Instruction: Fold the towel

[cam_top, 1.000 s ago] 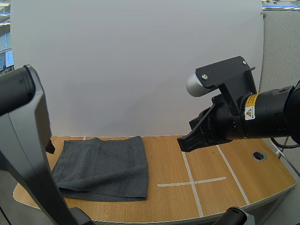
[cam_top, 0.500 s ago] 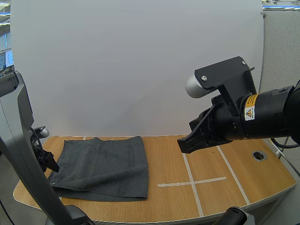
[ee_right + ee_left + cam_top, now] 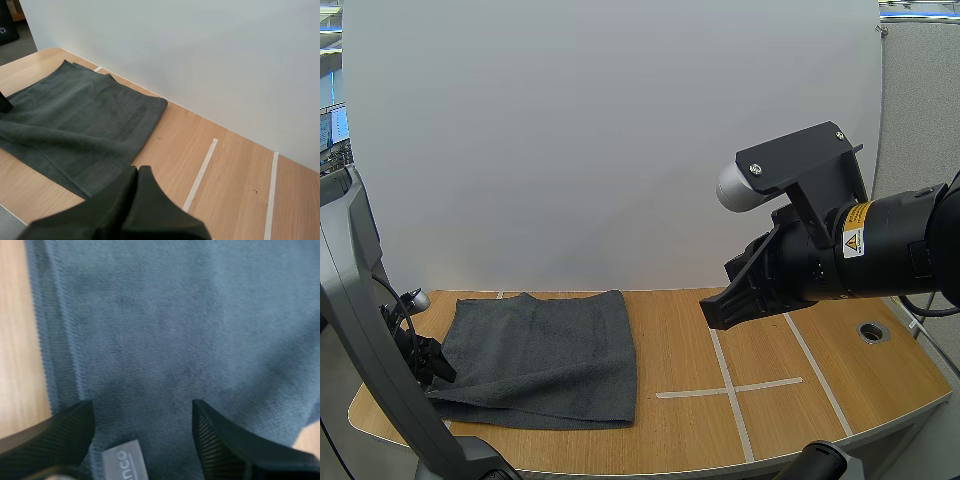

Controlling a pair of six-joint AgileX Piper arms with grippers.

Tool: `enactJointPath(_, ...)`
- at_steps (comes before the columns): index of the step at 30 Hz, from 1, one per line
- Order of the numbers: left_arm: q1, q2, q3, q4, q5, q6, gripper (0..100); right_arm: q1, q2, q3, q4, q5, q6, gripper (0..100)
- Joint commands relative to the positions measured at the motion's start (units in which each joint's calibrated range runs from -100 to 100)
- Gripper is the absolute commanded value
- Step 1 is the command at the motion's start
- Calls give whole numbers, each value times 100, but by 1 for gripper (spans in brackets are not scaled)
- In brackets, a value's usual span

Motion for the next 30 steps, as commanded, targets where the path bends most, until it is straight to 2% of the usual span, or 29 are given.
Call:
enactJointPath(1, -10, 69, -37, -130, -511, 15, 90, -21, 2, 4, 8, 175, -29, 0)
enactJointPath(21, -10, 306, 214, -169, -637, 112, 90, -21, -11, 4, 8, 204, -29, 0)
enactJointPath(28, -10, 295, 173, -225, -301, 183, 81, -21, -11, 4, 8, 204, -29, 0)
enactJointPath(30, -10, 295, 173, -214, -301, 183, 74, -21, -11, 4, 8, 204, -29, 0)
